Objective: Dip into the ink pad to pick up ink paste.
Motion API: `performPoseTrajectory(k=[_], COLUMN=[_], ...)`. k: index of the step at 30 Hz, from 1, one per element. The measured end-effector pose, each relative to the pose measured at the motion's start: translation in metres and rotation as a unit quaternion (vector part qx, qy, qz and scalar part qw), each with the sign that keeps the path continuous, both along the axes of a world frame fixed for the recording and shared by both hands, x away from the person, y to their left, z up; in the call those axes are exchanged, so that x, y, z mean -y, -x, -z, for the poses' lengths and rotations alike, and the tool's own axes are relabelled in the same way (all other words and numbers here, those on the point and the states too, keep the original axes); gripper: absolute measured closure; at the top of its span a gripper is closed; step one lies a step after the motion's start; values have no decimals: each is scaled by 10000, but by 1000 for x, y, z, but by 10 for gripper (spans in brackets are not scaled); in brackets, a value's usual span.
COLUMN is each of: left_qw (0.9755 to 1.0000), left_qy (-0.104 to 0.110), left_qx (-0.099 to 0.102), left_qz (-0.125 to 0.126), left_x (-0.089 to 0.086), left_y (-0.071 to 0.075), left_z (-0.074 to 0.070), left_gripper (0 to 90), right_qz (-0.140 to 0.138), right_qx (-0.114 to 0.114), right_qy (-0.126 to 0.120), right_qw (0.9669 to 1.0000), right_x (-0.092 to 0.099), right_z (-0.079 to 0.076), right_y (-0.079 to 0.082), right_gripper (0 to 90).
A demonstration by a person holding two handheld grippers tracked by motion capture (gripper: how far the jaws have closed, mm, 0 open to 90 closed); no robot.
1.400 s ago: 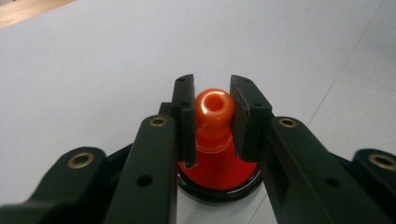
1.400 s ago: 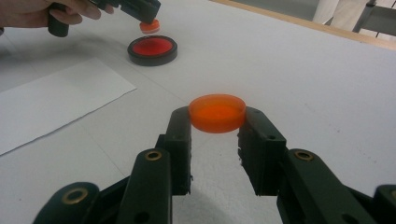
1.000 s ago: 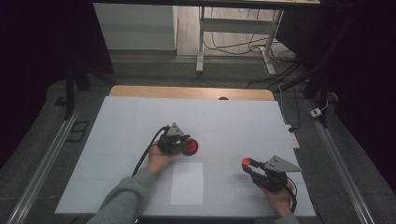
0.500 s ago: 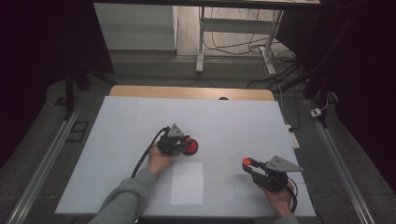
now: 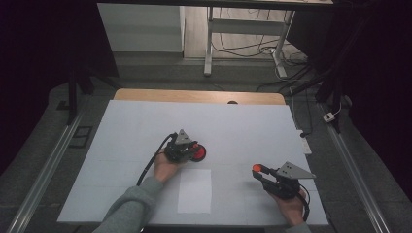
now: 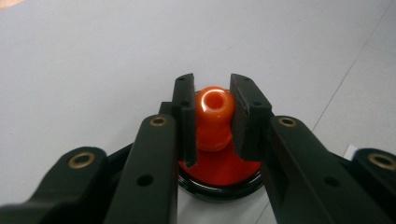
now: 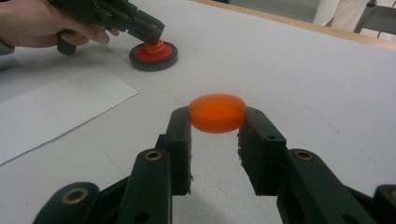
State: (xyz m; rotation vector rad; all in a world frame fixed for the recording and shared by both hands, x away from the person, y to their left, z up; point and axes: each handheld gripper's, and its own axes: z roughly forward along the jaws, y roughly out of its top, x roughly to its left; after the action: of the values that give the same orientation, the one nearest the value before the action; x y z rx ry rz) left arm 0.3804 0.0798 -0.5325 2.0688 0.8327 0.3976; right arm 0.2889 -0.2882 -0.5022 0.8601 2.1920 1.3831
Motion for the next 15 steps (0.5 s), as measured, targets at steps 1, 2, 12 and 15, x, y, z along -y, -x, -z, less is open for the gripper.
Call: performPoseTrajectory(k=[1, 2, 12, 15], left_qw=[10000, 10000, 10000, 9999], left_qy=[7, 15, 36, 108], left_qx=[-2, -4, 10, 34], left_qz=[-2, -4, 7, 24], left_x=[0, 0, -1, -1], left_y=[0, 0, 0, 1], left_z=[0, 0, 1, -3], left_gripper=[736, 736, 737, 734], right_qz=[3, 4, -25, -30], right_qx=[2, 4, 22, 46], right_qy=[-3, -7, 2, -1], right_qw=[10000, 10000, 10000, 10000], right_x=[0, 0, -1, -1], right_z=[0, 0, -1, -1], right_y=[0, 0, 0, 0], right_gripper=[648, 648, 648, 648])
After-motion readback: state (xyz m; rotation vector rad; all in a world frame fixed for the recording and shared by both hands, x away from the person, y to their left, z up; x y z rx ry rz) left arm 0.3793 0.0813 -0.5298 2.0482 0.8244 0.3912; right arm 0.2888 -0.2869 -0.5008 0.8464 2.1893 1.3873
